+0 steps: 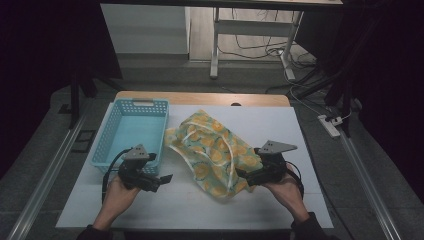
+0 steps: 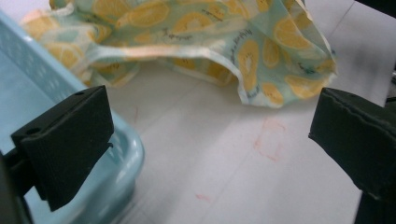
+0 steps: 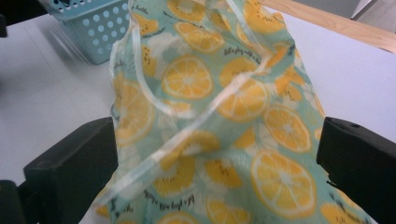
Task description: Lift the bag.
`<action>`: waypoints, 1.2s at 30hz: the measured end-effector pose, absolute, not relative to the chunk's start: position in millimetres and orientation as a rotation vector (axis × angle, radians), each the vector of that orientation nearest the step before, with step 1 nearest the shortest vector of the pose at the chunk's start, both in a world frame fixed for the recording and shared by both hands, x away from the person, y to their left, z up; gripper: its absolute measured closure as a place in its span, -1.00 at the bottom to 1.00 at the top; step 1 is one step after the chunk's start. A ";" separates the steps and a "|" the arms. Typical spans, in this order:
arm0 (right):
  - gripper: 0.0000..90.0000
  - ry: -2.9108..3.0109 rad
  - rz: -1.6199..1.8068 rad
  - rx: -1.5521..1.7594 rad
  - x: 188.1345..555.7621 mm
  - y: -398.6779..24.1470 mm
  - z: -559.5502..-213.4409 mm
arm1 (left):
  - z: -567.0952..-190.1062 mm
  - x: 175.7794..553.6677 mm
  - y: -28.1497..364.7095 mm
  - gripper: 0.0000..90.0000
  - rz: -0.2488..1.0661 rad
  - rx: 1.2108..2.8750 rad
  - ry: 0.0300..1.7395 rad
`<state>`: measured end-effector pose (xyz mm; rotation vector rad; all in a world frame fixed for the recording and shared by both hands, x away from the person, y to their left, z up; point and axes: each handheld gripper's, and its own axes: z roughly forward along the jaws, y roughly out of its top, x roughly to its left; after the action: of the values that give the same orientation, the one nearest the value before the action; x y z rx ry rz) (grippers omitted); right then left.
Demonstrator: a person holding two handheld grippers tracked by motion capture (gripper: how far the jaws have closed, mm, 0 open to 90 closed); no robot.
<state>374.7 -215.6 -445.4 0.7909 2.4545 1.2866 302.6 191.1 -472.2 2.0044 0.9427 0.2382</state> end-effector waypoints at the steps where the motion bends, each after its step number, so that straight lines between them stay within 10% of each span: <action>1: -1.00 2.450 1.284 0.793 372.5 -217.7 -446.1 | -472.9 299.1 193.0 -1.00 0.241 1.999 0.948; 36: -1.00 2.314 1.158 1.018 302.8 -309.3 -481.5 | -510.9 214.2 261.2 -1.00 0.319 1.916 1.181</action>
<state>302.8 -309.3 -481.5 1.0179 2.3139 1.1582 214.2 261.2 -510.9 1.9164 1.1809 0.3191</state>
